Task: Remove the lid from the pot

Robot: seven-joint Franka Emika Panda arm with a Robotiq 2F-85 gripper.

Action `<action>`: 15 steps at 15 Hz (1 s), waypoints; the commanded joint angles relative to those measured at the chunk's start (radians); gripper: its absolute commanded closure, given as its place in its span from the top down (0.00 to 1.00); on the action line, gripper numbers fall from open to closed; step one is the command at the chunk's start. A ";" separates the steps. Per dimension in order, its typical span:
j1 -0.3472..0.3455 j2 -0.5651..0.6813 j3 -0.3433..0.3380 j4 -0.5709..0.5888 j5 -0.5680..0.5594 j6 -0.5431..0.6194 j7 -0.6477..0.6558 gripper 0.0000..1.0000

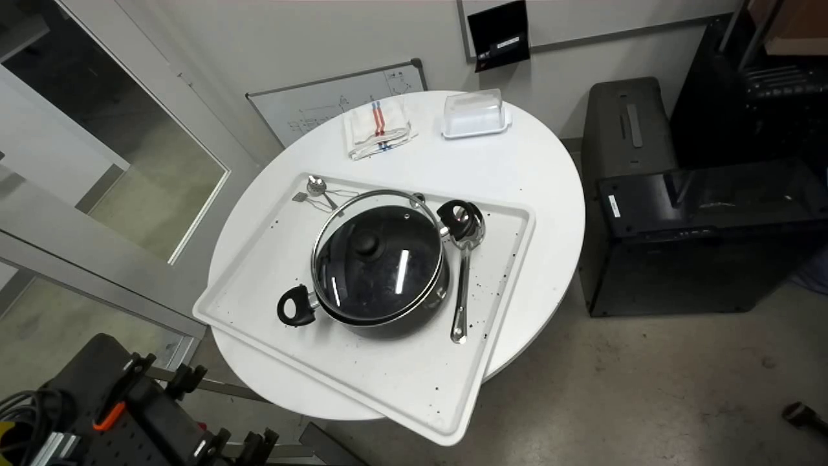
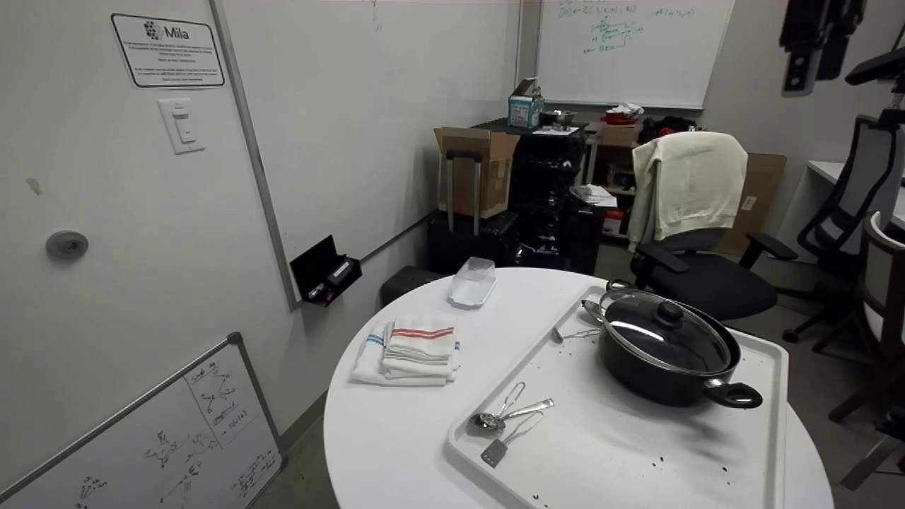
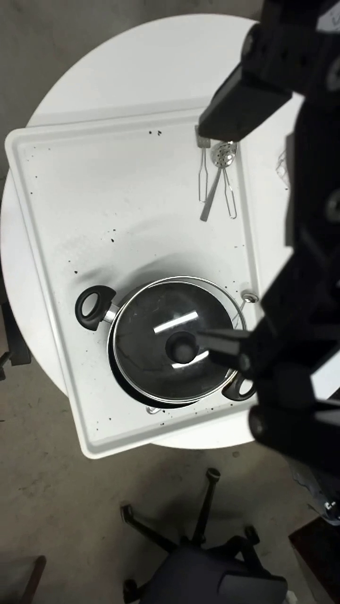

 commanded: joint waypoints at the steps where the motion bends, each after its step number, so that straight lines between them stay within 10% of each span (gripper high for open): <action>1: -0.001 0.044 -0.053 -0.040 0.035 0.147 -0.002 1.00; 15: -0.047 0.323 -0.187 -0.118 0.290 0.641 -0.033 1.00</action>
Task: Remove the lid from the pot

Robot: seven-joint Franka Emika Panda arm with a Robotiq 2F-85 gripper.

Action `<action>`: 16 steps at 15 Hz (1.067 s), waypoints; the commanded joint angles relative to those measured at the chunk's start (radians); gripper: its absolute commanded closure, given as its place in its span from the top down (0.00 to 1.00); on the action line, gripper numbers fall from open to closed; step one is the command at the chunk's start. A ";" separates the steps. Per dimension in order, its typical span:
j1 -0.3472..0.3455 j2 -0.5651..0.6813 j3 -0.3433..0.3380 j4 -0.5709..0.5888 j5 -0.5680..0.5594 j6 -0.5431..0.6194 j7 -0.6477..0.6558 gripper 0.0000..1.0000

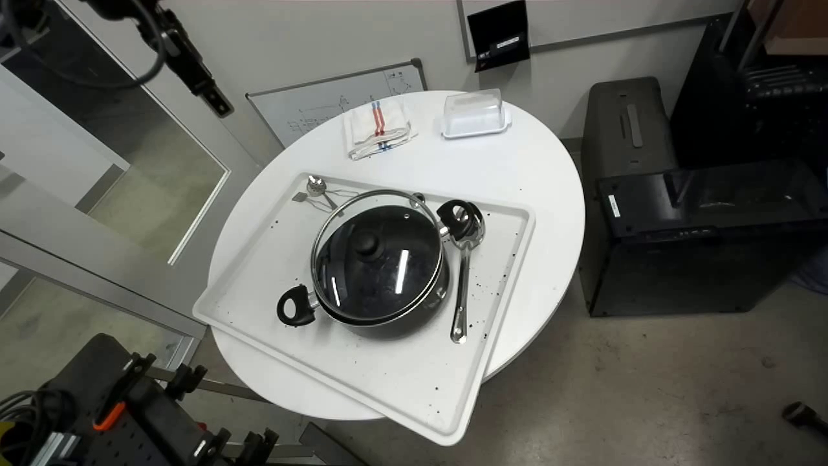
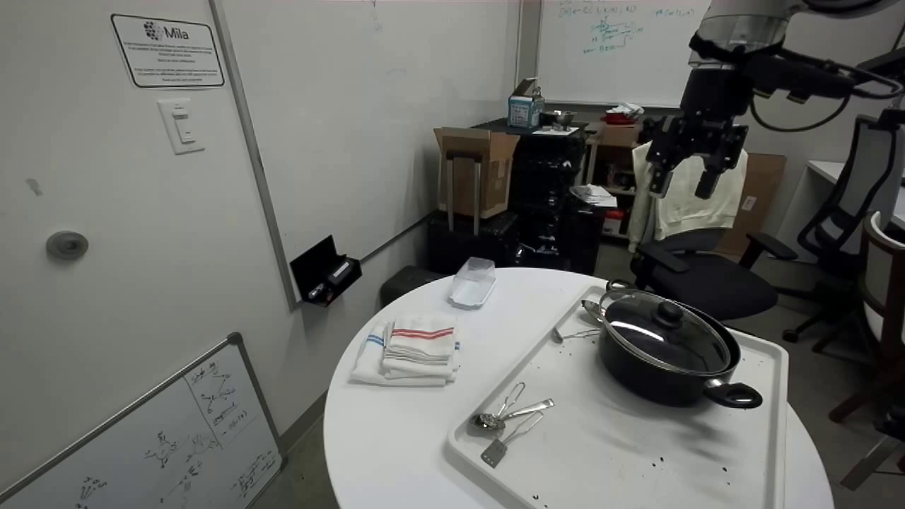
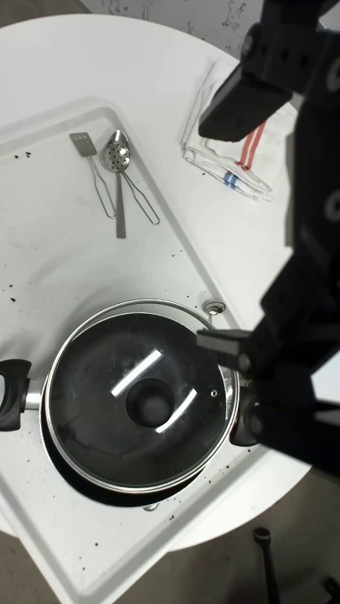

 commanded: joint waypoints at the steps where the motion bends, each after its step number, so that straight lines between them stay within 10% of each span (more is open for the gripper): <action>1: -0.014 0.093 -0.021 0.028 0.098 0.091 -0.029 1.00; 16: -0.085 0.372 -0.026 0.091 0.354 0.340 -0.066 1.00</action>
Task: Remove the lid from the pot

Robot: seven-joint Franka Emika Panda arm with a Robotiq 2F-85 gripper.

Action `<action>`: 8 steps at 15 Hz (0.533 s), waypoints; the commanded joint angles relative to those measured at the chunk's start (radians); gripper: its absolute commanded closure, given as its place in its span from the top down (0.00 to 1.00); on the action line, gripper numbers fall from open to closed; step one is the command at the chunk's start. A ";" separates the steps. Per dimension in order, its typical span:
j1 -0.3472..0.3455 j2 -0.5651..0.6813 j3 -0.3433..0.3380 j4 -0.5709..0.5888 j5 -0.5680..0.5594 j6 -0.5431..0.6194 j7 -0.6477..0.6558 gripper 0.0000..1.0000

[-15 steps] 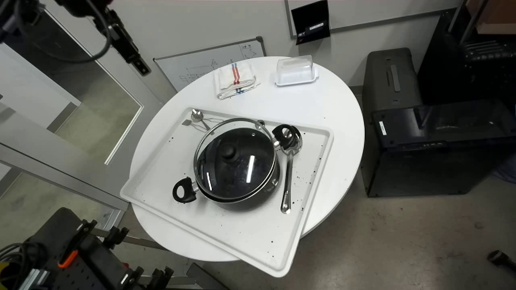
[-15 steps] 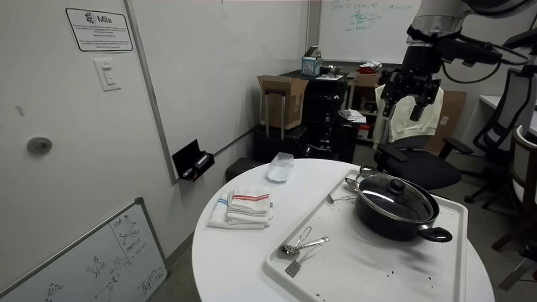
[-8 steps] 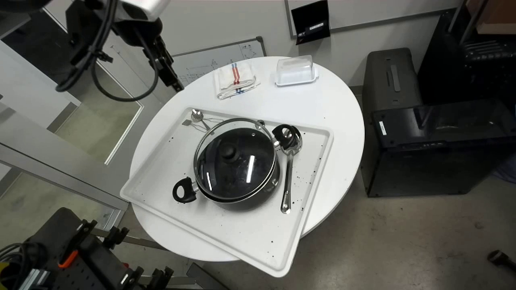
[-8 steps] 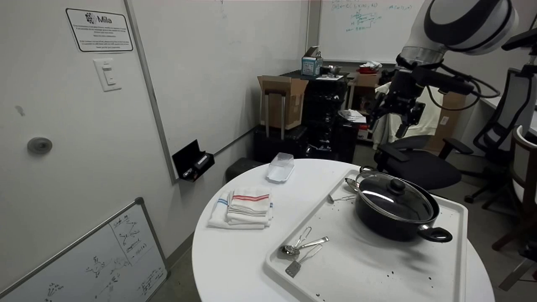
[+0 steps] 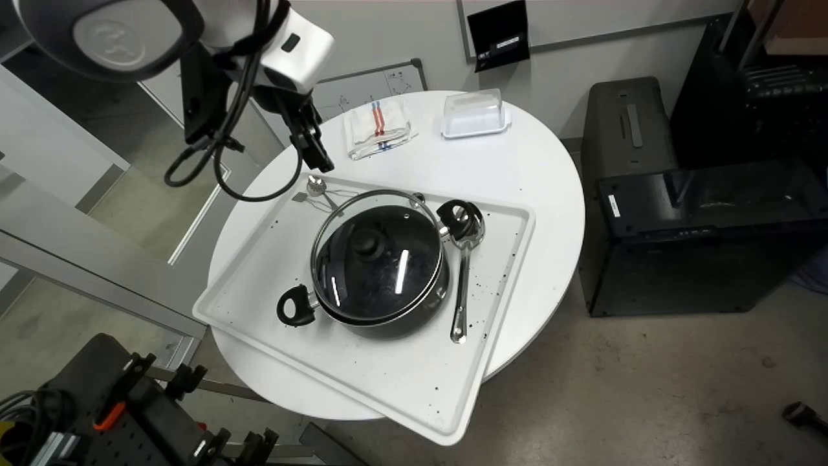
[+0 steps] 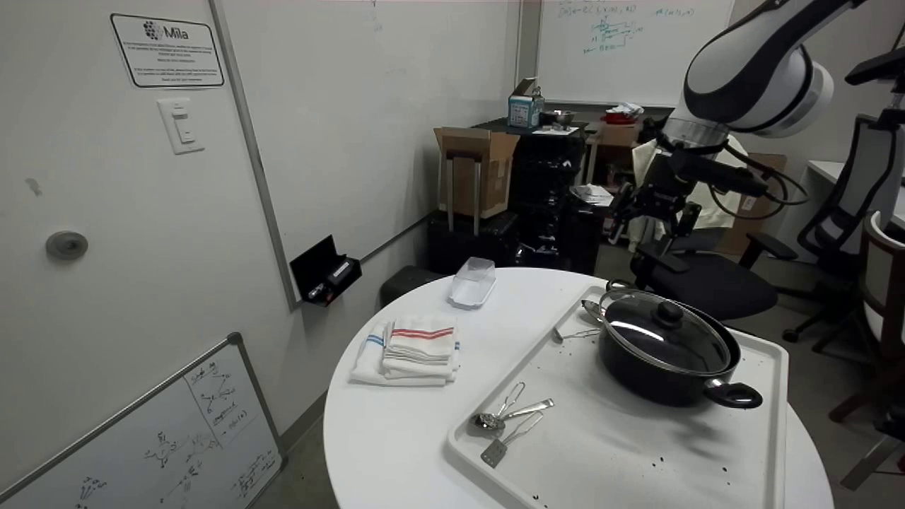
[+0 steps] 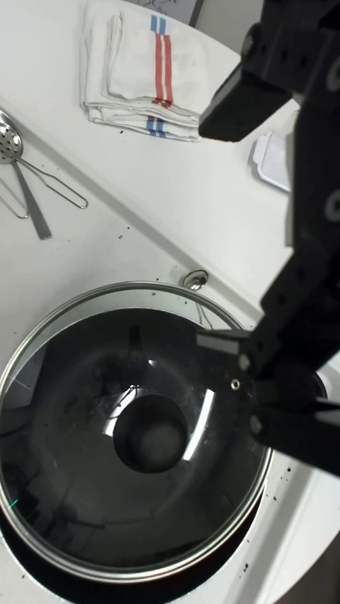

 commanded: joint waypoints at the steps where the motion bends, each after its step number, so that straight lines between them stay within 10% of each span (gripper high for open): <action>1: -0.010 0.056 0.003 0.007 0.035 0.069 0.001 1.00; 8: -0.046 0.113 0.013 -0.016 0.106 0.153 0.017 1.00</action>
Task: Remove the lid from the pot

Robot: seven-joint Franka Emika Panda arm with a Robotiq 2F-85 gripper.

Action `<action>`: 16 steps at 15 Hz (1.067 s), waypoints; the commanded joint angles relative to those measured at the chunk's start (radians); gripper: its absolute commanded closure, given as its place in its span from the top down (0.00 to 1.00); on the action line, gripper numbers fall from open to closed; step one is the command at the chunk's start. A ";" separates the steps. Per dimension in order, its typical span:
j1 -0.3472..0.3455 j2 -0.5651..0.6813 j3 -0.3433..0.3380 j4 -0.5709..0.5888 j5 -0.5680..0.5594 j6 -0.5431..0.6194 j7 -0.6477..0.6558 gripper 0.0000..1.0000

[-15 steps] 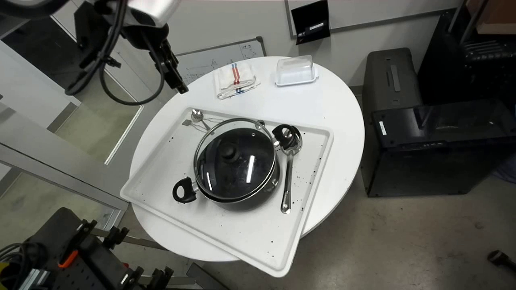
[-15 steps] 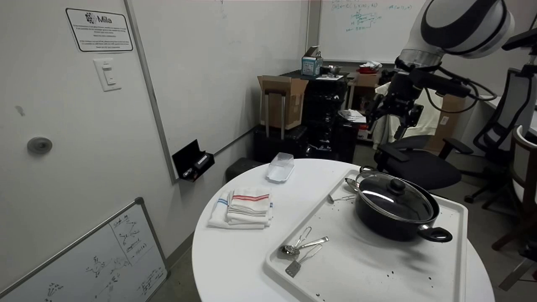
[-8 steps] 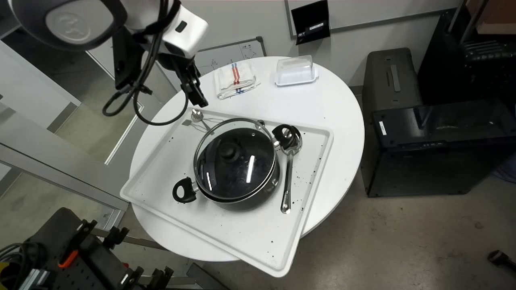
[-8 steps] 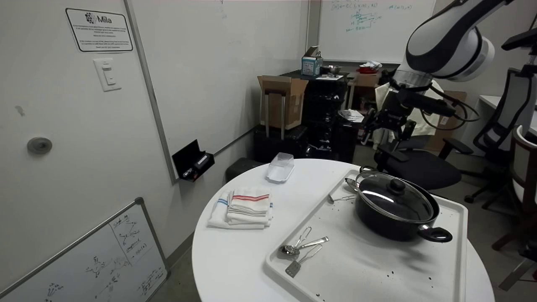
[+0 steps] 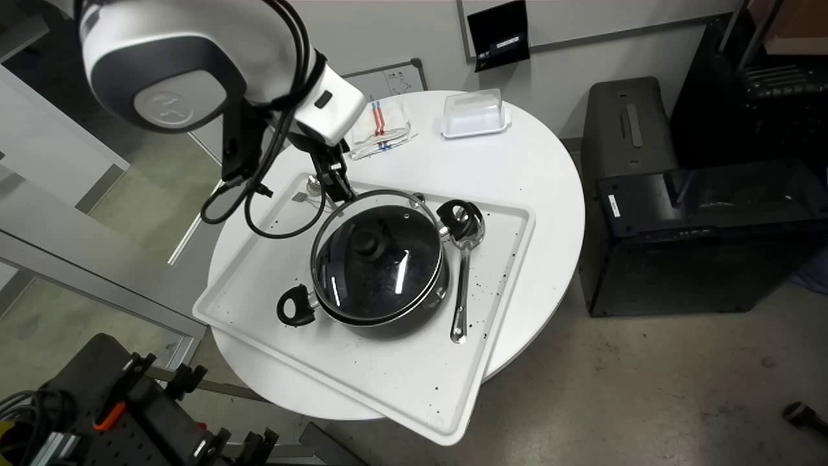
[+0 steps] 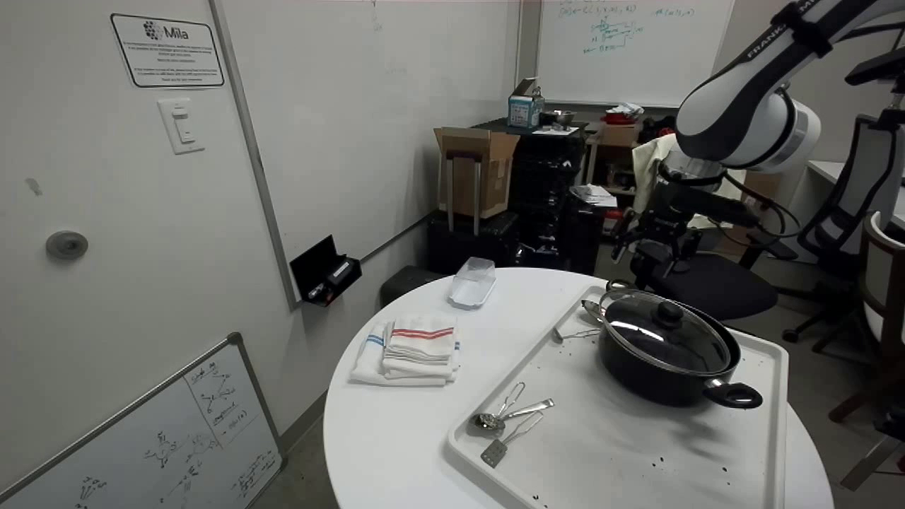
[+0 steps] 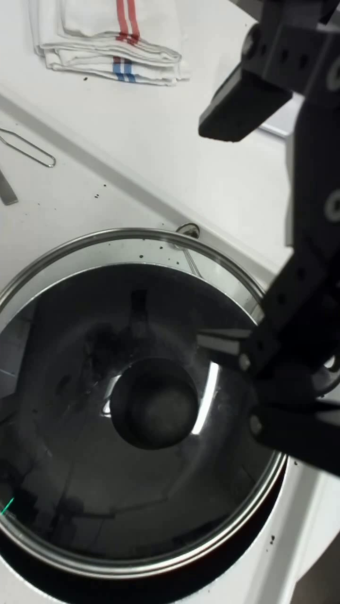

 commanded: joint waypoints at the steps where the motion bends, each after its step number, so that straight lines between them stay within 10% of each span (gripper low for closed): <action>1: -0.022 0.019 0.015 -0.019 0.052 0.054 0.010 1.00; 16: -0.003 0.027 -0.041 -0.142 0.066 0.127 0.129 1.00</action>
